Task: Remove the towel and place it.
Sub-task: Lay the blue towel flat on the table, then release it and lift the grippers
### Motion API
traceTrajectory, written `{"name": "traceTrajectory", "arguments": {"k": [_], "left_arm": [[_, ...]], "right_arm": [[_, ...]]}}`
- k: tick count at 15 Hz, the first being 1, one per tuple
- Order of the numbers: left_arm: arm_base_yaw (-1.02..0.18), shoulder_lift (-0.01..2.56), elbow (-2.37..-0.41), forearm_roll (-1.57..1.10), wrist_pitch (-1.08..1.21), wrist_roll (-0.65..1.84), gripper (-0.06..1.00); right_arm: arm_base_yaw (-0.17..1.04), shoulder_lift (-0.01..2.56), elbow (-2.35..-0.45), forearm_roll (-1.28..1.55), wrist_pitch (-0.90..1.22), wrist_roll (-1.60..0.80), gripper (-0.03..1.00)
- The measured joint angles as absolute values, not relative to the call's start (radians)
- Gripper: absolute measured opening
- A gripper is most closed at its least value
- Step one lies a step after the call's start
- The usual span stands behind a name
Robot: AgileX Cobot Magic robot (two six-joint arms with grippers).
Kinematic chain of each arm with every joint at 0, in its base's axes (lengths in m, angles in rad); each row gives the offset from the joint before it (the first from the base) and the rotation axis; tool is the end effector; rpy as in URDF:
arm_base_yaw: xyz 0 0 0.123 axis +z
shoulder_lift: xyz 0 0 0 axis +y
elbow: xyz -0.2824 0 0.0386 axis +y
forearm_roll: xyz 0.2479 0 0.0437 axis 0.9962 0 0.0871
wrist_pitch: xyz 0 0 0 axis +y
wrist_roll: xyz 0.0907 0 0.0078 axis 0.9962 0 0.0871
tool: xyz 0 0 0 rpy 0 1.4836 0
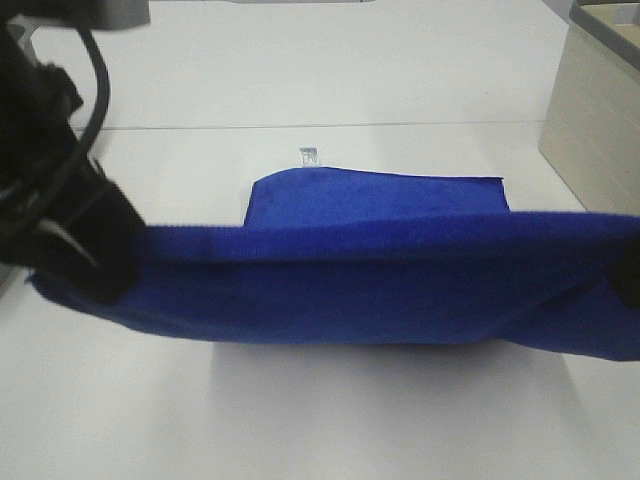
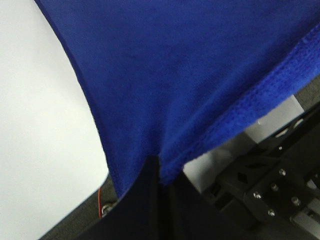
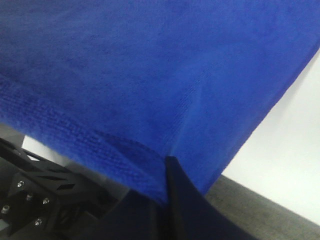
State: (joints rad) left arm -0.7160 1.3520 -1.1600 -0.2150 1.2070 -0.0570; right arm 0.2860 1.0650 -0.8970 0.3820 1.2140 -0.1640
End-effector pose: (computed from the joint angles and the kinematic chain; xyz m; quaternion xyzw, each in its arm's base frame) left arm 0.1778 -0.1788 0.3166 0.2954 0.9409 -0.1451 0.0796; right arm 0.1578 0.0796 0.3089 -0.1768 0.9572 0.1932 0.1235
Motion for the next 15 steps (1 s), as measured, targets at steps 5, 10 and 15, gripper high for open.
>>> {"name": "traceTrajectory", "arguments": {"k": [5,10,15], "left_arm": [[-0.784,1.351,-0.964,-0.275,1.204,-0.115,0.0],[-0.788,1.426,-0.867,-0.374,1.192,-0.055,0.0],[-0.788,1.578,-0.867,-0.396,1.193,-0.026,0.0]], "right_arm": [[0.286,1.04,-0.707,0.46,1.214,-0.164,0.0],[0.286,1.074,-0.58,0.489,1.214,-0.174,0.0],[0.286,1.171,-0.572,0.476,1.212,-0.201,0.07]]}}
